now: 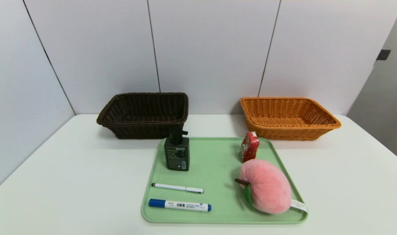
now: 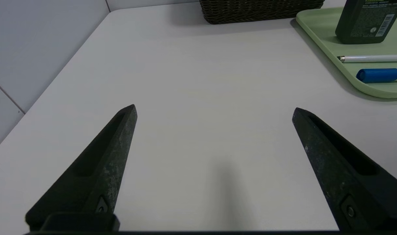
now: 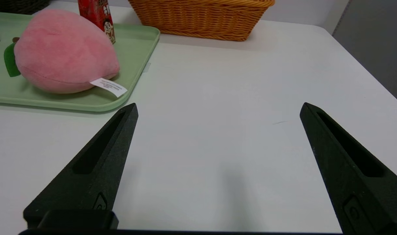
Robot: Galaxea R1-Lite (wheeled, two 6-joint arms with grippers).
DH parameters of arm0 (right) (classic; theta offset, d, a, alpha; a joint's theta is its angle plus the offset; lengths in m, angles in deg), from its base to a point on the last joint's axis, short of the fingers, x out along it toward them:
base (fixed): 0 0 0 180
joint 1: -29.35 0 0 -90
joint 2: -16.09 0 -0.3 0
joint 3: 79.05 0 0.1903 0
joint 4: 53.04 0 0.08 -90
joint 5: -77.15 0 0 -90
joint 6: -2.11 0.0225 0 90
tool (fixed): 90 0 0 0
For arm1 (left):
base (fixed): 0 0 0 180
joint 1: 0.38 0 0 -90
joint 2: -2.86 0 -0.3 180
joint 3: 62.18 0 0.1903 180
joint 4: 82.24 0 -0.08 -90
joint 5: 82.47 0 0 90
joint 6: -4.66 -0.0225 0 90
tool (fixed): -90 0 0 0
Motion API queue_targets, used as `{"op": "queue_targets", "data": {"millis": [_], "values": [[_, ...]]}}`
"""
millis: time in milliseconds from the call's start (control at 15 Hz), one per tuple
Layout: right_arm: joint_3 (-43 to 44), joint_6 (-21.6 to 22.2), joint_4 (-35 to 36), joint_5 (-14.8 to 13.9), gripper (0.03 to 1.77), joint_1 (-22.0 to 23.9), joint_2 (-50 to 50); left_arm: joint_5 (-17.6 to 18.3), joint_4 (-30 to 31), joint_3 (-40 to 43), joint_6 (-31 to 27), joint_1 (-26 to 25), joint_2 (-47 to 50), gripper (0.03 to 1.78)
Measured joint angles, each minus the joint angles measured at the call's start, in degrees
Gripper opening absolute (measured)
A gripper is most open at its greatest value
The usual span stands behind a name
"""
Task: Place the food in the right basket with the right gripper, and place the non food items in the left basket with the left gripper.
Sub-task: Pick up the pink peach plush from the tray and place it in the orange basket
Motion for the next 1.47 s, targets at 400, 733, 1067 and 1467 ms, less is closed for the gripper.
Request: {"op": "queue_targets", "data": {"millis": [400,733,1067,1467], "values": [[0.0,-0.2,0.1,0.2,1.71,0.0,0.0,0.1,-0.1,0.0,0.3,0.0,0.0,1.69],[0.1,0.0,0.8,0.2,1.71,0.0,0.0,1.5,0.3,-1.5,0.0,0.1,0.0,1.69],[12.8,0.2,-6.1,9.2,1.71,0.0,-0.5,9.0,-7.4,-13.0,0.0,0.0,-0.8,1.69],[25.6,0.1,-5.8,15.8,1.71,-0.2,-13.1,9.6,2.4,-21.4,1.7,0.1,-14.3,1.69]]}}
